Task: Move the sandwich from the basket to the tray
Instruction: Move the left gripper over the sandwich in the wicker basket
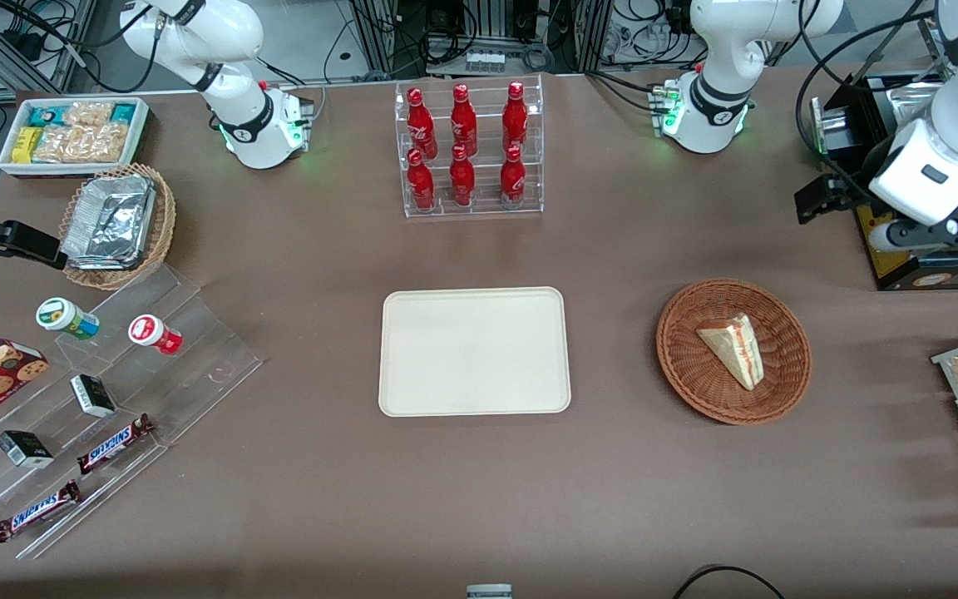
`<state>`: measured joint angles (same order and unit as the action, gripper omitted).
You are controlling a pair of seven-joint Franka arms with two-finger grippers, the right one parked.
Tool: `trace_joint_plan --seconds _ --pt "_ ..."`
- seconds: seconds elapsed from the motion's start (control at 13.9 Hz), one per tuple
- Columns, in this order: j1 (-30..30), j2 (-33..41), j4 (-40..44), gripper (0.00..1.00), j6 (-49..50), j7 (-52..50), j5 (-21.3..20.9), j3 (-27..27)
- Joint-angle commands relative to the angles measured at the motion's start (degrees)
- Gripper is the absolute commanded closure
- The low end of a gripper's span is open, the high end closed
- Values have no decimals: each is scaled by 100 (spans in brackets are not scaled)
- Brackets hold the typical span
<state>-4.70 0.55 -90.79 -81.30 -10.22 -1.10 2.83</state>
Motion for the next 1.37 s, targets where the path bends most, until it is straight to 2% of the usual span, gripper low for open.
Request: trace_joint_plan --seconds 0.0,0.14,0.22,0.43,0.58,0.79,1.3 --pt "-66 14 185 0 140 291 31 -124" --pt "-57 59 -104 0 63 249 -4 -151" --pt "-57 233 -523 0 -190 223 -30 -169" --pt "-57 770 -2043 0 -1620 -819 -75 -213" --pt "-57 806 -2713 0 -2387 -1672 -83 -204" --pt "-57 780 -3654 0 -3678 -2334 -83 -195" --pt "-13 140 -4342 0 -5482 -2485 -75 -204"
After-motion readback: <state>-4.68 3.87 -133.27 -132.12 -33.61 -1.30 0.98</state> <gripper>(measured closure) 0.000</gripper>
